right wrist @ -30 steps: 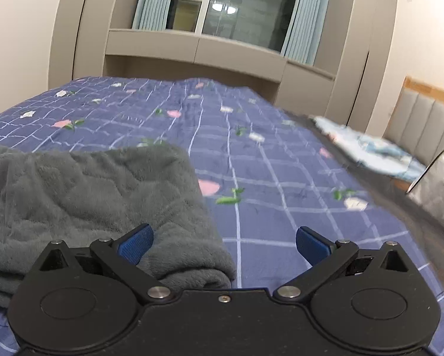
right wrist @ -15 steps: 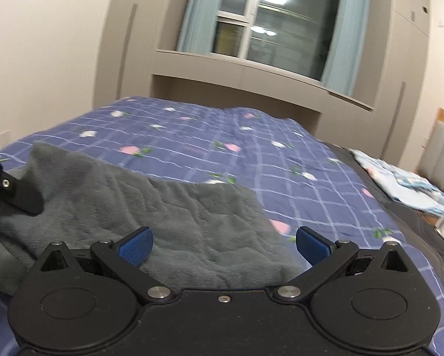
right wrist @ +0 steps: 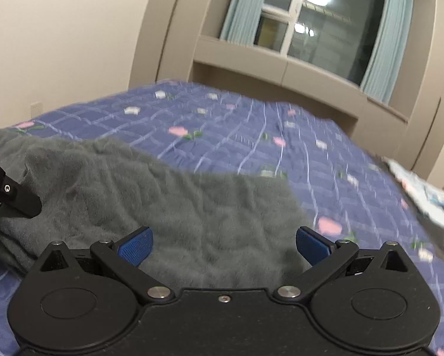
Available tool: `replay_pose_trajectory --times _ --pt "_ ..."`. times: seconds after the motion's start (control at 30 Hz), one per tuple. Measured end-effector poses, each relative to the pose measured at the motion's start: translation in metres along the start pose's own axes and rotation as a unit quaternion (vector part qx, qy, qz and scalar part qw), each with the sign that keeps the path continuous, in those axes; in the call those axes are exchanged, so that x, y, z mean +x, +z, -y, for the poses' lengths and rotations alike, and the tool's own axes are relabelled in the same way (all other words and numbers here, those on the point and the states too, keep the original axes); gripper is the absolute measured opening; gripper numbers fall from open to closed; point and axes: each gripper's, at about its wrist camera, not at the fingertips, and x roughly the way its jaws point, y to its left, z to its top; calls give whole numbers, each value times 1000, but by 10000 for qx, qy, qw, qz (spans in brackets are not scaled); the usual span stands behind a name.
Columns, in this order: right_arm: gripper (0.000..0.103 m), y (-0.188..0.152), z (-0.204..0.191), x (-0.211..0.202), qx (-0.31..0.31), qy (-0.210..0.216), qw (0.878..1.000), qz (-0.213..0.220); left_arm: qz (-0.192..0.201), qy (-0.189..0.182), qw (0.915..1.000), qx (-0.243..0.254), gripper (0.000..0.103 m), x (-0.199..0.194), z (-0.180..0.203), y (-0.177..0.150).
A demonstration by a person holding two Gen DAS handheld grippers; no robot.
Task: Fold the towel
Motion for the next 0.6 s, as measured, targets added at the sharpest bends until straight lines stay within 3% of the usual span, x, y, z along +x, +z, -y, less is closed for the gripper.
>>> replay_pose_trajectory --times 0.03,0.1,0.2,0.33,0.43,0.6 --pt "102 2 4 0 -80 -19 9999 97 83 82 9999 -22 51 -2 0 2" --pt "102 10 14 6 -228 -155 9994 223 276 138 9995 -65 70 -3 0 7" --pt "102 20 32 24 -358 -457 9978 310 426 329 9984 -186 72 3 -1 19" --pt "102 23 57 63 -289 -865 9958 -49 317 821 9958 -244 72 24 -2 27" --pt "102 10 67 85 -75 -758 9965 -354 247 918 9954 -101 73 38 -5 22" --pt "102 -12 65 88 305 -774 9964 -163 330 924 9951 98 75 40 -4 15"
